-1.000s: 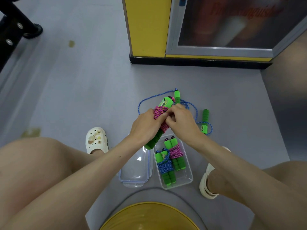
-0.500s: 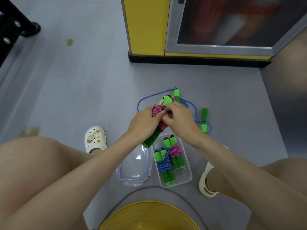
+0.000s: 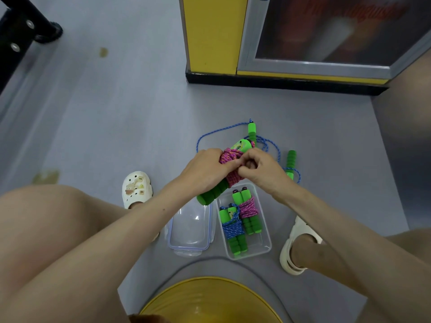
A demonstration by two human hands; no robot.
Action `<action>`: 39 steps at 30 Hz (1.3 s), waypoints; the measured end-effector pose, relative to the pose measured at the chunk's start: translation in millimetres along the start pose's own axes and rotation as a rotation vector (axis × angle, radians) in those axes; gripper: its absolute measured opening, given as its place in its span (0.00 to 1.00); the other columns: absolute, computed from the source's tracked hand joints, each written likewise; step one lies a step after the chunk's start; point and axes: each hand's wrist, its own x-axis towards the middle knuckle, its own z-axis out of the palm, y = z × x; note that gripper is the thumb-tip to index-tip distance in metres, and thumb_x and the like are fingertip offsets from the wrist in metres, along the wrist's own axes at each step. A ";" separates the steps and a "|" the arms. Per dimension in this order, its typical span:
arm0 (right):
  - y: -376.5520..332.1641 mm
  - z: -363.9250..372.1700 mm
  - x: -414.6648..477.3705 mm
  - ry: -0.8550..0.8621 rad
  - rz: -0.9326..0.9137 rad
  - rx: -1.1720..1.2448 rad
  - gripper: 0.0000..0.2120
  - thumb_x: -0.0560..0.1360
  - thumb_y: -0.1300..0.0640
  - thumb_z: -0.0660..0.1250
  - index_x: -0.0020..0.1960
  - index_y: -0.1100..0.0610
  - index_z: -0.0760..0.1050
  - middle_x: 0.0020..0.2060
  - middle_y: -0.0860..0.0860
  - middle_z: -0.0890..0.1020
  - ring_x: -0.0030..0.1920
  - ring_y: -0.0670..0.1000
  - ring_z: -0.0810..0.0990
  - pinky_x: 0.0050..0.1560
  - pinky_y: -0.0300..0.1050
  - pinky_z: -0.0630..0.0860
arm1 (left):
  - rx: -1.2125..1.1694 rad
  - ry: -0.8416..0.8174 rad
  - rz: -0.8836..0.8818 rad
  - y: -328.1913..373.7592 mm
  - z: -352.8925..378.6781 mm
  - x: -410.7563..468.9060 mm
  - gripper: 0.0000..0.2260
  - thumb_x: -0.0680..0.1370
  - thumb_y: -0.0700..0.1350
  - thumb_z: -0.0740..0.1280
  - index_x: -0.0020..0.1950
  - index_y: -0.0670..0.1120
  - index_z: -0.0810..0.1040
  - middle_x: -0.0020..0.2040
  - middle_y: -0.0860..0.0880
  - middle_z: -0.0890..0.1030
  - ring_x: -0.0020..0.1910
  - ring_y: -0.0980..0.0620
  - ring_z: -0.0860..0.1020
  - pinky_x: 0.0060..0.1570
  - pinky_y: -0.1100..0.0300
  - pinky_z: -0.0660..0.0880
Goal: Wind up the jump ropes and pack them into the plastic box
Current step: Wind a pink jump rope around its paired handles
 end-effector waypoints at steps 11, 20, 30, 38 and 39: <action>9.1 -1.0 4.1 -0.016 -0.039 -0.178 0.14 0.70 0.62 0.68 0.32 0.51 0.68 0.37 0.48 0.68 0.33 0.43 0.65 0.33 0.33 0.62 | -0.093 -0.012 -0.080 1.8 9.4 1.2 0.20 0.76 0.61 0.63 0.37 0.45 0.73 0.33 0.49 0.74 0.31 0.53 0.72 0.28 0.60 0.64; 1.1 -19.6 10.6 -0.156 -0.185 -0.443 0.04 0.75 0.59 0.67 0.42 0.55 0.73 0.39 0.45 0.68 0.37 0.44 0.69 0.38 0.33 0.66 | -0.167 -0.011 -0.103 2.0 5.8 7.2 0.19 0.77 0.58 0.63 0.34 0.46 0.71 0.30 0.49 0.72 0.28 0.53 0.70 0.26 0.63 0.62; -6.6 -7.8 3.8 0.135 -0.194 -0.733 0.07 0.75 0.56 0.64 0.43 0.57 0.65 0.38 0.51 0.73 0.38 0.54 0.74 0.34 0.46 0.64 | -0.369 0.044 -0.205 6.1 10.6 7.1 0.18 0.78 0.56 0.62 0.36 0.44 0.71 0.31 0.48 0.73 0.29 0.50 0.71 0.29 0.60 0.67; -19.1 -3.3 -0.1 0.115 -0.085 -1.130 0.09 0.78 0.60 0.58 0.38 0.57 0.64 0.37 0.51 0.70 0.40 0.55 0.75 0.26 0.43 0.54 | -0.353 -0.026 -0.096 9.7 13.9 7.4 0.13 0.76 0.56 0.67 0.36 0.49 0.72 0.33 0.52 0.77 0.36 0.52 0.76 0.37 0.59 0.72; -18.2 -3.8 0.2 0.119 -0.063 -1.117 0.12 0.77 0.60 0.58 0.35 0.57 0.63 0.36 0.52 0.70 0.39 0.55 0.74 0.26 0.43 0.55 | -0.361 -0.042 -0.071 10.0 14.1 7.0 0.13 0.77 0.53 0.66 0.35 0.50 0.72 0.33 0.53 0.77 0.36 0.52 0.76 0.38 0.59 0.72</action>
